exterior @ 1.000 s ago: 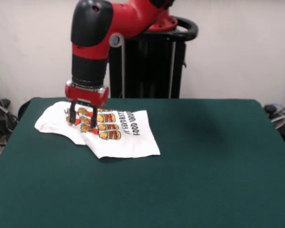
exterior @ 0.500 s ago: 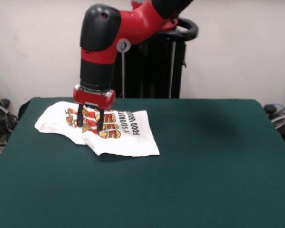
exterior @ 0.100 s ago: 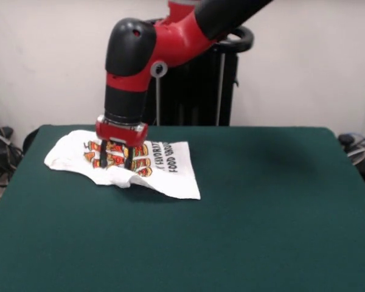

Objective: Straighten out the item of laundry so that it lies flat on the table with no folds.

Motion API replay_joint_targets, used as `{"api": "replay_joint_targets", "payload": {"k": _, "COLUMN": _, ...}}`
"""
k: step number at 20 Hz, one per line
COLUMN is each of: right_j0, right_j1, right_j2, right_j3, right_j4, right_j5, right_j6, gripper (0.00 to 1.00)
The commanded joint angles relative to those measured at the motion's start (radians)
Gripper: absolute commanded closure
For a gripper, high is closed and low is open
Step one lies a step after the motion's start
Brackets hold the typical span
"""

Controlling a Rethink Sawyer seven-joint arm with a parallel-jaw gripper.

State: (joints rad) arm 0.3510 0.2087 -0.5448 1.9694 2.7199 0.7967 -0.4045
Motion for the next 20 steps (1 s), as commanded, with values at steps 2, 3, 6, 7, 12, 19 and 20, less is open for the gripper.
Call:
{"api": "replay_joint_targets", "payload": {"k": 2, "right_j0": 0.019, "right_j1": 0.098, "right_j2": 0.149, "right_j3": -0.171, "right_j4": 0.033, "right_j5": 0.108, "right_j6": 0.079, "gripper": 1.00}}
{"api": "replay_joint_targets", "payload": {"k": 3, "right_j0": 0.017, "right_j1": 0.089, "right_j2": 0.145, "right_j3": -0.172, "right_j4": 0.030, "right_j5": 0.106, "right_j6": 0.091, "gripper": 1.00}}
{"api": "replay_joint_targets", "payload": {"k": 6, "right_j0": 0.014, "right_j1": 0.059, "right_j2": 0.151, "right_j3": -0.178, "right_j4": 0.032, "right_j5": 0.116, "right_j6": 0.119, "gripper": 1.00}}
{"api": "replay_joint_targets", "payload": {"k": 7, "right_j0": 0.015, "right_j1": 0.051, "right_j2": 0.155, "right_j3": -0.183, "right_j4": 0.032, "right_j5": 0.114, "right_j6": 0.128, "gripper": 1.00}}
{"api": "replay_joint_targets", "payload": {"k": 12, "right_j0": 0.050, "right_j1": -0.001, "right_j2": 0.175, "right_j3": -0.168, "right_j4": 0.021, "right_j5": 0.081, "right_j6": 0.213, "gripper": 1.00}}
{"api": "replay_joint_targets", "payload": {"k": 19, "right_j0": 0.115, "right_j1": -0.068, "right_j2": 0.240, "right_j3": -0.173, "right_j4": 0.035, "right_j5": 0.007, "right_j6": 0.374, "gripper": 1.00}}
{"api": "replay_joint_targets", "payload": {"k": 20, "right_j0": 0.124, "right_j1": -0.078, "right_j2": 0.246, "right_j3": -0.172, "right_j4": 0.037, "right_j5": -0.006, "right_j6": 0.395, "gripper": 1.00}}
